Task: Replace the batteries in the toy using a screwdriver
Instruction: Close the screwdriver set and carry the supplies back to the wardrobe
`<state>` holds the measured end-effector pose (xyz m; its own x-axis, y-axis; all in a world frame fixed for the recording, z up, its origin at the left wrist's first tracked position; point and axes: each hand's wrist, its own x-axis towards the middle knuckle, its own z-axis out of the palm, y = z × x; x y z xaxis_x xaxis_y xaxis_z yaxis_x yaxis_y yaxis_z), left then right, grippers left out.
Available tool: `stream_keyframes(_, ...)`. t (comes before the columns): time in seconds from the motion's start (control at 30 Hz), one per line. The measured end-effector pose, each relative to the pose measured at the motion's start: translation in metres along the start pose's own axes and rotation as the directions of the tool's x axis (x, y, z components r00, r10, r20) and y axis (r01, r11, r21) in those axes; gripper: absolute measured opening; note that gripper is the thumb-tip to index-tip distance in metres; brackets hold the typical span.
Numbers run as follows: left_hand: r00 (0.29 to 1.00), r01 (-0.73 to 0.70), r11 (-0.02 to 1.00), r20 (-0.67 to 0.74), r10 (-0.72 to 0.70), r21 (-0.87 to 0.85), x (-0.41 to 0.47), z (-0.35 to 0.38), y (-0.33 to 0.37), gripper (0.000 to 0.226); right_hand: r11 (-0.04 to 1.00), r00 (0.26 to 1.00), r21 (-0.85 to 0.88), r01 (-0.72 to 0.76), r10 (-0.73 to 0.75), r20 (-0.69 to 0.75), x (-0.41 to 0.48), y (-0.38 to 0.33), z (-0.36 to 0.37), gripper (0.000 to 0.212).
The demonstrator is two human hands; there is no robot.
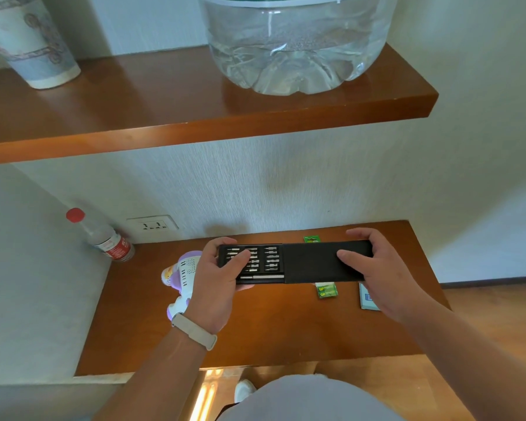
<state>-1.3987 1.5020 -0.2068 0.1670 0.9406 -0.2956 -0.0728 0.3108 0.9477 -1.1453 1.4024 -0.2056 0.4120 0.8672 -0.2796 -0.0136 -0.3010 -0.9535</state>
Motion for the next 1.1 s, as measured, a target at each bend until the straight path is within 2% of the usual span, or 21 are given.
stream_keyframes(0.2,1.0,0.001,1.0,-0.021,0.0,0.012,-0.004,-0.003,0.0,0.026,0.998,0.999,-0.067,0.017,-0.019,-0.03,0.002,0.0,0.01,0.024)
stream_keyframes(0.33,1.0,0.003,1.0,-0.022,-0.002,0.03,-0.008,0.001,-0.006,0.027,0.986,1.0,-0.164,0.013,-0.011,0.016,0.001,0.001,0.025,0.026)
stream_keyframes(0.83,0.999,0.038,0.999,-0.007,-0.039,-0.036,0.004,-0.005,0.002,0.036,0.975,0.998,-0.217,0.045,-0.033,0.057,0.012,-0.003,0.055,0.027)
stream_keyframes(1.0,0.999,0.02,0.999,0.027,-0.021,0.035,0.0,0.009,-0.007,0.036,0.968,0.992,-0.242,0.062,-0.035,0.118,0.008,-0.006,0.075,0.036)
stream_keyframes(1.1,1.0,0.012,0.999,0.015,-0.012,0.046,0.001,0.014,-0.012,0.034,0.968,0.993,-0.238,0.083,-0.06,0.1,0.007,-0.006,0.085,0.04)
